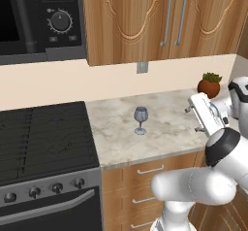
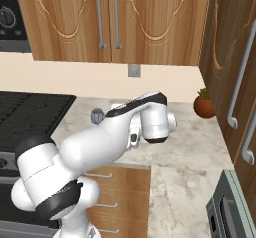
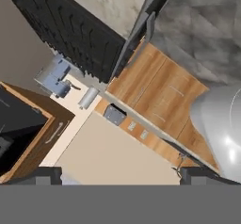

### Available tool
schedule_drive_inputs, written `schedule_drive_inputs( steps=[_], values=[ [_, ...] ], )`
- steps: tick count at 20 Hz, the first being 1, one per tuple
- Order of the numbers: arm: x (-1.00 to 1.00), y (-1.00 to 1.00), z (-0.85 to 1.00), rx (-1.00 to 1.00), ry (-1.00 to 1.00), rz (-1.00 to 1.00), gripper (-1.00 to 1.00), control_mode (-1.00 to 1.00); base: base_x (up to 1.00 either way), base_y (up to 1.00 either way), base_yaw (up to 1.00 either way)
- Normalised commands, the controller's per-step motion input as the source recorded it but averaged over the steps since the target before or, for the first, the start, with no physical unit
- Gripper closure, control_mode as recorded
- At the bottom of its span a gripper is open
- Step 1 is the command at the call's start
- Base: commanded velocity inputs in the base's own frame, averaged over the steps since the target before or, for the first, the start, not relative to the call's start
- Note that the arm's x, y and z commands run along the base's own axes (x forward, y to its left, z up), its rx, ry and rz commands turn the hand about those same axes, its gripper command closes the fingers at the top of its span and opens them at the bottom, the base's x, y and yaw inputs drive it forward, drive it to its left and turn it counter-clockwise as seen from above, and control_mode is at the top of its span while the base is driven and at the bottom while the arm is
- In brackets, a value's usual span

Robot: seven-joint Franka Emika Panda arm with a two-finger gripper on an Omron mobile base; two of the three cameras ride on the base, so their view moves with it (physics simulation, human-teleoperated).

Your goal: Retrieve the wine glasses from the counter and place one next to each plate.

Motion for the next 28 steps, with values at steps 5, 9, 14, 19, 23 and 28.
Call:
schedule_drive_inputs(
  steps=[5,9,14,19,23,28],
  values=[
    [-0.20,0.00,0.10,0.03,-0.15,-0.19,-1.00,-1.00,0.00,0.00,0.00],
    [-0.50,0.00,0.37,-0.18,-0.59,0.02,-1.00,-1.00,0.00,0.00,0.00],
    [-0.41,0.05,0.32,-0.34,-0.47,0.07,-1.00,-1.00,0.00,0.00,0.00],
    [-0.27,0.10,0.00,-0.50,-0.45,0.10,-1.00,-1.00,0.00,0.00,0.00],
    [0.00,0.00,0.00,-0.29,-0.27,0.36,-1.00,-1.00,0.00,0.00,0.00],
    [-0.01,0.00,0.10,-0.12,-0.12,0.44,-1.00,-1.00,0.00,0.00,0.00]
  ],
)
